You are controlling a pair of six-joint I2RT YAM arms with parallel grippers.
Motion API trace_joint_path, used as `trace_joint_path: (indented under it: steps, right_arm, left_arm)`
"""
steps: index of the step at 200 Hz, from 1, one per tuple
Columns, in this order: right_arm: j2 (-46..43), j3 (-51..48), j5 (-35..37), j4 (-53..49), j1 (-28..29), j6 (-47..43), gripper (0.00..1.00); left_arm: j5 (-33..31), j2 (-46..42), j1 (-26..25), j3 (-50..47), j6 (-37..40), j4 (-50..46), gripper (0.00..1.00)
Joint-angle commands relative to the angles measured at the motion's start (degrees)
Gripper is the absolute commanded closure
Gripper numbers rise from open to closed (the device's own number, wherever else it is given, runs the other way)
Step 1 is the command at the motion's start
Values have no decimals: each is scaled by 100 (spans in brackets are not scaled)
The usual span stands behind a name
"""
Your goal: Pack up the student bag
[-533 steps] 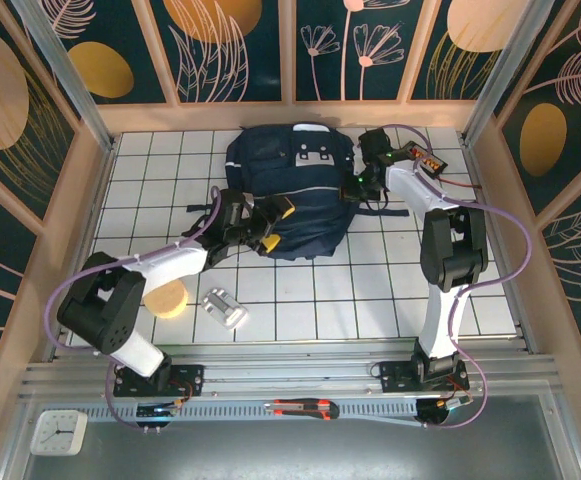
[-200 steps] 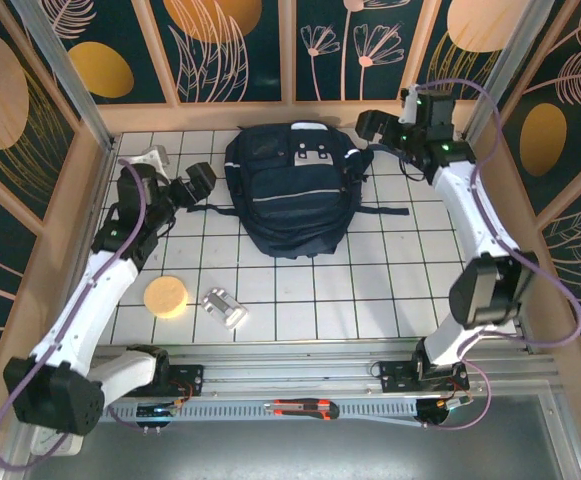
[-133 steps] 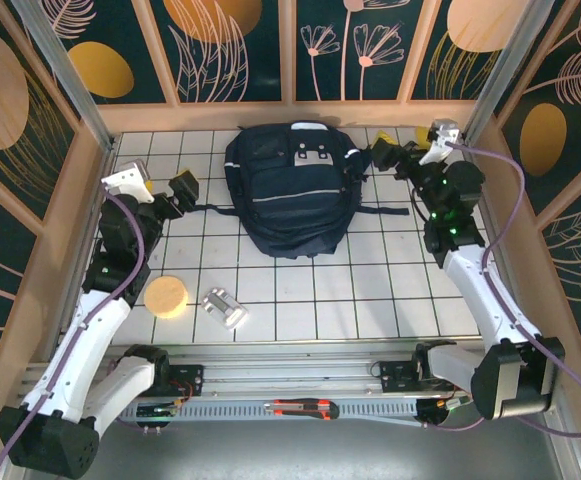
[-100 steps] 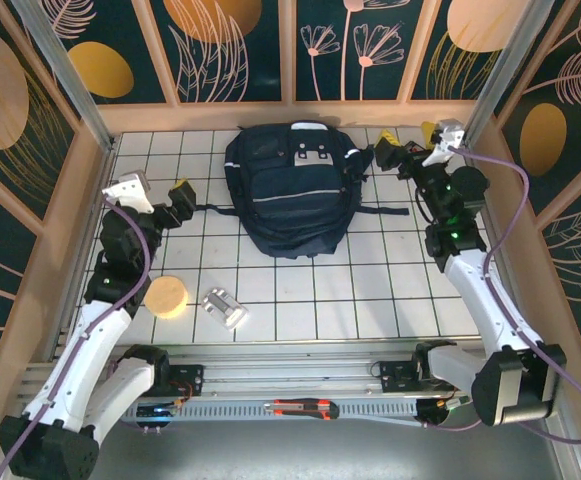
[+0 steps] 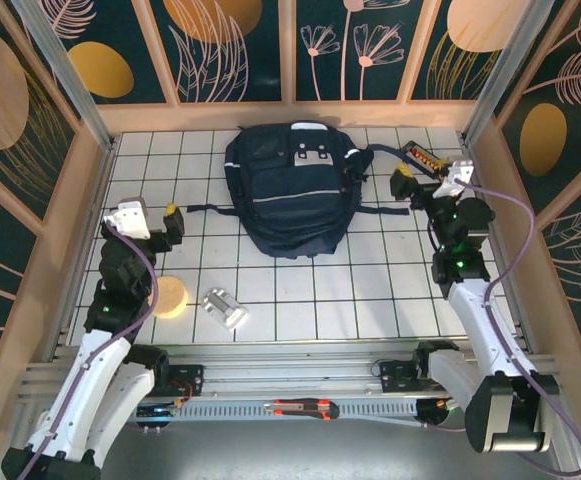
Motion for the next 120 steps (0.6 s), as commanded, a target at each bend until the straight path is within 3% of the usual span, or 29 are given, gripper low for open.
trace_joint_path:
  steps: [1,42,82,120]
  right_arm:
    - [-49,-331,144,89,-133,6,1]
    - [431,-951,259,573,-390,-9,1]
    - [1827,-1538,161,1710,-769,-96,1]
    - [2701,-1520,194,2403,-860,-11,1]
  left_arm:
    - [-276,-105,20,-241,321,-216,1]
    - [-558,291,22,-375,689,-589,1]
    - [-604,904,68,-478,869,-440,1]
    - [-94,1218,722,-665,702,55,1]
